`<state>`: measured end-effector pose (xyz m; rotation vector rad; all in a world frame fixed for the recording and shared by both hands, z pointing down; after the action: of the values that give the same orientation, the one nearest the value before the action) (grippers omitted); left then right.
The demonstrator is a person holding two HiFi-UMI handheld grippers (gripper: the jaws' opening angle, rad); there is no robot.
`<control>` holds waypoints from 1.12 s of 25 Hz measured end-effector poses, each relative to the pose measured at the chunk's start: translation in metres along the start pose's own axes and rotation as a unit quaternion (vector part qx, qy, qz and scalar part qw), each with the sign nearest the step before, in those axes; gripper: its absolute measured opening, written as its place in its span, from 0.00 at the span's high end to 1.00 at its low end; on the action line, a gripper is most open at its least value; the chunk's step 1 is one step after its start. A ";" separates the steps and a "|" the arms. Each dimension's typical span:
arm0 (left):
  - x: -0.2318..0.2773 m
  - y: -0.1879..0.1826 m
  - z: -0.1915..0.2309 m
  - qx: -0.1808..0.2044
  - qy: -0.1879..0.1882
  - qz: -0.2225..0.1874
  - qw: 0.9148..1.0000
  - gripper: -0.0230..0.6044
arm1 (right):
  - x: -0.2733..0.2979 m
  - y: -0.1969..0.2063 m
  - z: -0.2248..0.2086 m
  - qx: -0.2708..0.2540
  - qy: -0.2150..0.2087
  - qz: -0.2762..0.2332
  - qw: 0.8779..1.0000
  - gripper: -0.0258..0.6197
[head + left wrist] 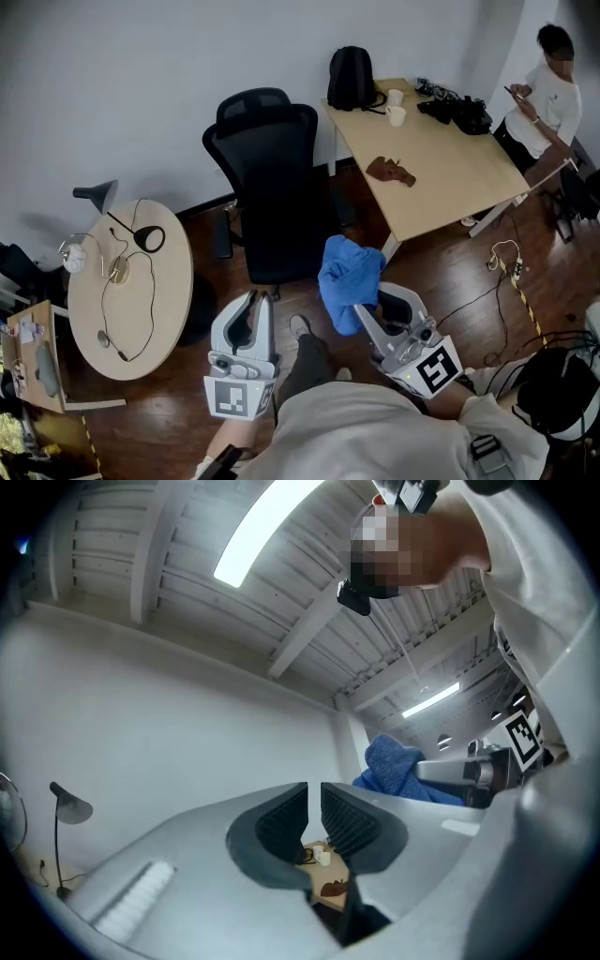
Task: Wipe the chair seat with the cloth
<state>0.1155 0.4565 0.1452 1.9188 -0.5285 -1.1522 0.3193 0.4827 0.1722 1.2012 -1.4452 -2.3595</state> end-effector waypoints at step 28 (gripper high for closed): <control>-0.095 -0.070 -0.001 -0.004 0.003 -0.009 1.000 0.78 | -0.014 -0.052 0.096 0.009 0.040 -0.014 0.999 0.85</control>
<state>0.0660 0.5633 0.1380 1.9230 -0.5040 -1.1582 0.2778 0.5844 0.1608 1.3130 -1.4354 -2.2922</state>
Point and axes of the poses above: the fingertips, and each gripper's own axes: x forward along the fingers, z to its left, y out of its underside, the point moved 5 cm from there along -x, backward along the fingers, and after that the axes turned 5 degrees about -y, right-handed, at the moved point
